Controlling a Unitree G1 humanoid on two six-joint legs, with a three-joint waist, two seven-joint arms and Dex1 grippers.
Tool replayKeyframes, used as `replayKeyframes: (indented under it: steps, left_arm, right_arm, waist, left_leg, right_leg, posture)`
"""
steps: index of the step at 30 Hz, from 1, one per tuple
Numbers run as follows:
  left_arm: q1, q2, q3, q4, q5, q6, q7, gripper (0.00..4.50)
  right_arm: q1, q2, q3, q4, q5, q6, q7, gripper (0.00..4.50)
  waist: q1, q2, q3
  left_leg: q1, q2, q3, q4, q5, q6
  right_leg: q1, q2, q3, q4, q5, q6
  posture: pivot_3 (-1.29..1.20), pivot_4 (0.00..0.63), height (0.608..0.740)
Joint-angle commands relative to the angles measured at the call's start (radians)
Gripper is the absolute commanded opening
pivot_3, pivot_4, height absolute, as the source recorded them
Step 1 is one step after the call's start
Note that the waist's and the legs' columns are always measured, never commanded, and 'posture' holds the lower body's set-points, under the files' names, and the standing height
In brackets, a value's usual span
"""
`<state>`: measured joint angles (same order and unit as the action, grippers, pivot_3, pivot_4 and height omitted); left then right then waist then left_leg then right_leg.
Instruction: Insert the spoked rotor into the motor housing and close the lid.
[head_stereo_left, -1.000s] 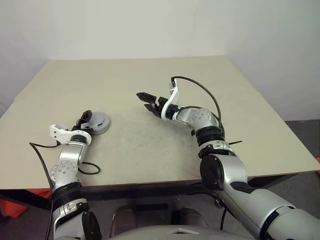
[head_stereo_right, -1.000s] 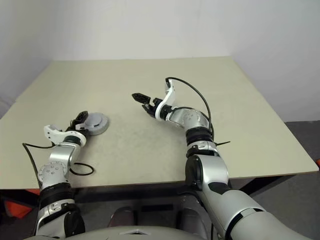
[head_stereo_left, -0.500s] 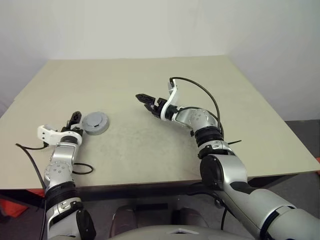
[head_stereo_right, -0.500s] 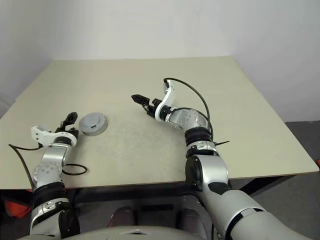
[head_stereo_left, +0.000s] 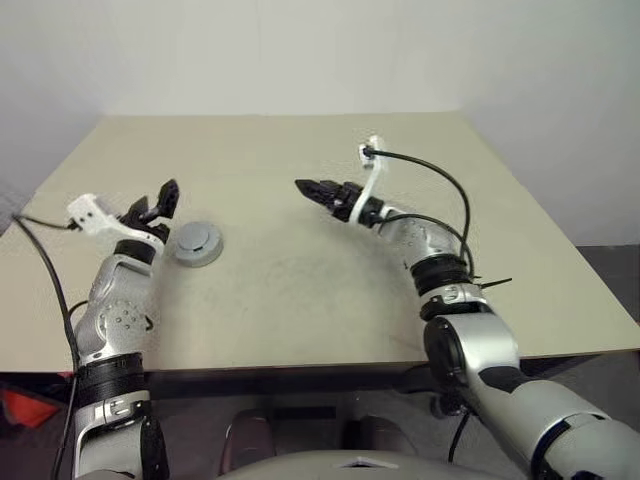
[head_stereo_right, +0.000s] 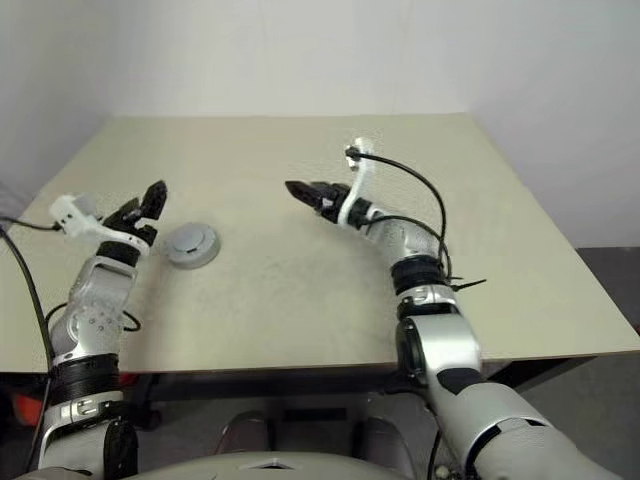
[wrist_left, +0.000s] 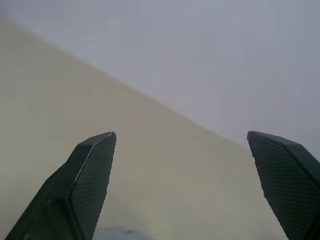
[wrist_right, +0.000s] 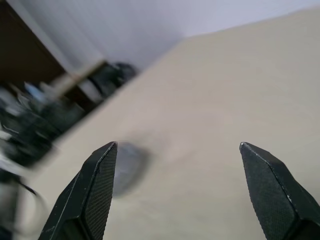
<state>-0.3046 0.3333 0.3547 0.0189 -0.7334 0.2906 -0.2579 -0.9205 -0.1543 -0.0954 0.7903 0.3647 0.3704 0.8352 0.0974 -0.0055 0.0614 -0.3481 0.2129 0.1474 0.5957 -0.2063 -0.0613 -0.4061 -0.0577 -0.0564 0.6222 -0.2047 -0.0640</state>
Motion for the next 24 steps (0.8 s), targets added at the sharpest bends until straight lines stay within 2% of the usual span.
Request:
replayKeyframes:
  steps: [1, 5, 11, 16, 24]
  left_arm:
    - [0.017, 0.037, -0.119, -0.114, 0.096, -0.003, -0.096, 4.44]
    - [0.039, 0.042, -0.238, -0.142, 0.210, -0.028, -0.146, 4.44]
    - [0.083, 0.017, -0.311, -0.132, 0.316, -0.077, -0.179, 4.44]
    - [0.120, 0.003, -0.326, -0.145, 0.333, -0.089, -0.216, 4.44]
    - [0.094, -0.033, -0.331, -0.086, 0.376, -0.107, -0.229, 4.44]
  right_arm:
    - [-0.030, -0.055, 0.047, 0.043, -0.081, -0.138, 0.076, 4.39]
    - [-0.035, -0.112, 0.079, 0.109, -0.150, -0.240, 0.114, 4.39]
    - [-0.004, -0.147, 0.089, 0.130, -0.197, -0.326, 0.146, 4.39]
    - [0.029, -0.165, 0.087, 0.116, -0.208, -0.346, 0.166, 4.39]
    - [0.017, -0.161, 0.094, 0.147, -0.246, -0.382, 0.124, 4.39]
  waist:
    - [-0.002, 0.001, 0.000]
    - [-0.004, 0.002, 0.001]
    - [-0.005, 0.003, 0.002]
    - [-0.001, 0.003, 0.002]
    - [-0.002, 0.004, 0.002]
  left_leg:
    - [0.000, 0.000, 0.000, 0.000, 0.000, 0.000]
    - [0.000, 0.000, 0.001, 0.000, 0.000, 0.001]
    - [-0.001, 0.001, 0.001, 0.001, -0.001, 0.001]
    - [-0.001, 0.000, 0.001, 0.002, -0.002, 0.003]
    - [-0.001, 0.000, 0.001, 0.002, -0.003, 0.006]
  right_leg:
    - [0.000, 0.000, 0.000, 0.000, 0.000, 0.000]
    - [0.000, 0.000, 0.000, 0.000, 0.000, -0.001]
    - [-0.001, 0.000, 0.000, 0.001, 0.000, -0.001]
    - [-0.001, 0.000, 0.000, 0.000, 0.000, -0.002]
    - [-0.001, 0.000, 0.000, 0.001, 0.001, -0.002]
  posture:
    - [0.00, 0.000, 0.740]
    - [0.00, 0.000, 0.740]
    - [0.00, 0.000, 0.740]
    - [0.00, 0.000, 0.740]
    - [0.00, 0.000, 0.740]
